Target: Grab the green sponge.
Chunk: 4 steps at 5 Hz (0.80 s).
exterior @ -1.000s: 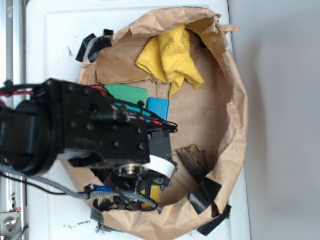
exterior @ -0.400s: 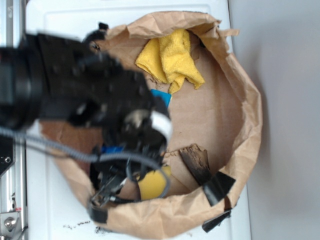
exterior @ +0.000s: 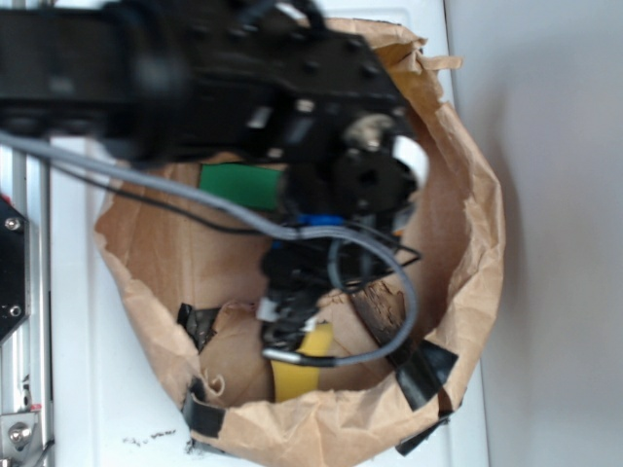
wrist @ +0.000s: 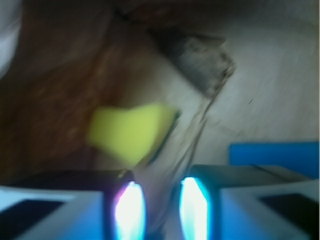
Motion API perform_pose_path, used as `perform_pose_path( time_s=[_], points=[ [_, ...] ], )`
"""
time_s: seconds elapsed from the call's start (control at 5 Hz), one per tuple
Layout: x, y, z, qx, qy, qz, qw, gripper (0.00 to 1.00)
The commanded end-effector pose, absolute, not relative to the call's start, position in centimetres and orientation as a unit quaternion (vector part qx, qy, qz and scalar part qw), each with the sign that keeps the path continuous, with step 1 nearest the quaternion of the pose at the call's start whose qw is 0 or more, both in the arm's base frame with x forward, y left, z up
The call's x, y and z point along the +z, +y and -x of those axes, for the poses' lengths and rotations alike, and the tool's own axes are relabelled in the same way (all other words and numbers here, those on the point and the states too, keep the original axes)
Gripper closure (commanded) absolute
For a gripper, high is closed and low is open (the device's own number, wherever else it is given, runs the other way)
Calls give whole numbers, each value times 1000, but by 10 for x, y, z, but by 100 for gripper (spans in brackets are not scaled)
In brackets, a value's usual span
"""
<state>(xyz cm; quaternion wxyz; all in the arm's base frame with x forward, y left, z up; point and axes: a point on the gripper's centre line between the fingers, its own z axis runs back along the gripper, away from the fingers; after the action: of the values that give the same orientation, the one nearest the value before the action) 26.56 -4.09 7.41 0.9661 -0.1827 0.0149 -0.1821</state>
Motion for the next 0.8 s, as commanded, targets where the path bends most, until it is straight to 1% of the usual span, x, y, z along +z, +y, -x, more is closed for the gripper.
perform_pose_path(
  time_s=[0.0,0.4,0.6],
  points=[
    [68,-83,-303,-409,46,184,893,0],
    [68,-83,-303,-409,46,184,893,0],
    [82,-84,-286,-520,40,190,832,0]
  ],
)
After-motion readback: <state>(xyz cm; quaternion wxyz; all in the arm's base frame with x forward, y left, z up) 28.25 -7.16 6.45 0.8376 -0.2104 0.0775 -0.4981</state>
